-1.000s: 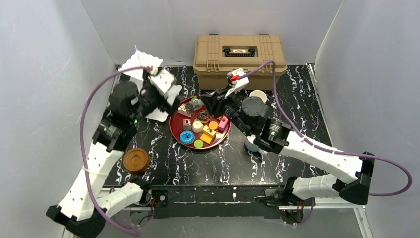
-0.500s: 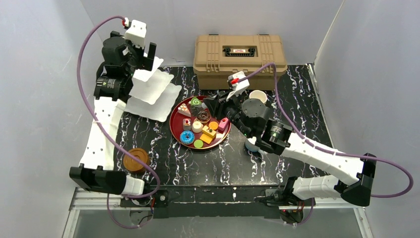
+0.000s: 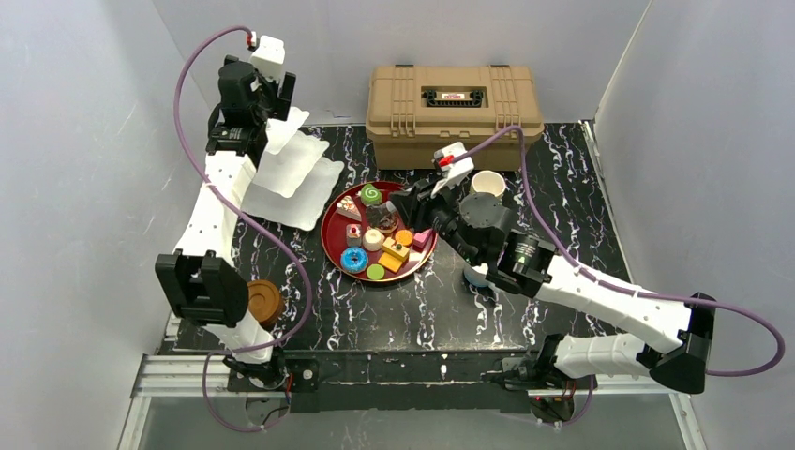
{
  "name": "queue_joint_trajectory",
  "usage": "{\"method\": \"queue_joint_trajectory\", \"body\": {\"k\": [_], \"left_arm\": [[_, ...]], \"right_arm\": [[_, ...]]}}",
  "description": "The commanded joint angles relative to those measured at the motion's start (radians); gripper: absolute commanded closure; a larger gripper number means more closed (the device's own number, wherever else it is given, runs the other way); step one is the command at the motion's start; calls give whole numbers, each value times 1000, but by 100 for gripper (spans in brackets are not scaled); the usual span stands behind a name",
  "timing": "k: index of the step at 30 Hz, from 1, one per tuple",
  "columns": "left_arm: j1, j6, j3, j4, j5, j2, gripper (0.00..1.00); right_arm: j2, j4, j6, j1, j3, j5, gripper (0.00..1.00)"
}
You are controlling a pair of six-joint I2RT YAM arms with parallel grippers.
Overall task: Serve the afternoon tea
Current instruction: Move the desert table to the center of the board.
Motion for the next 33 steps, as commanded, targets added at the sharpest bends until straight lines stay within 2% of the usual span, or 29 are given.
{"method": "queue_joint_trajectory", "body": {"k": [1, 4, 6, 9, 12, 15, 18, 26, 33], "left_arm": [[42, -31, 16, 61, 22, 19, 26], [57, -63, 13, 57, 92, 33, 42], [57, -70, 6, 55, 114, 37, 62], [57, -80, -6, 61, 121, 26, 83], [57, -77, -30, 68, 118, -5, 95], [57, -45, -57, 74, 120, -49, 100], [57, -22, -73, 56, 143, -97, 100], [60, -36, -116, -121, 285, -234, 100], [60, 75, -169, -148, 281, -301, 100]], "right_arm": [[-31, 58, -8, -1, -23, 27, 66], [-19, 55, -21, -5, -31, 31, 66], [-12, 52, -26, -8, -36, 37, 66], [1, 52, -34, -15, -46, 42, 66], [20, 48, -46, -22, -56, 45, 66], [38, 41, -48, -25, -73, 46, 66], [43, 30, -39, -27, -98, 46, 67], [15, -11, -43, -39, -125, 76, 67], [-30, -48, -49, -55, -140, 92, 67]]}}
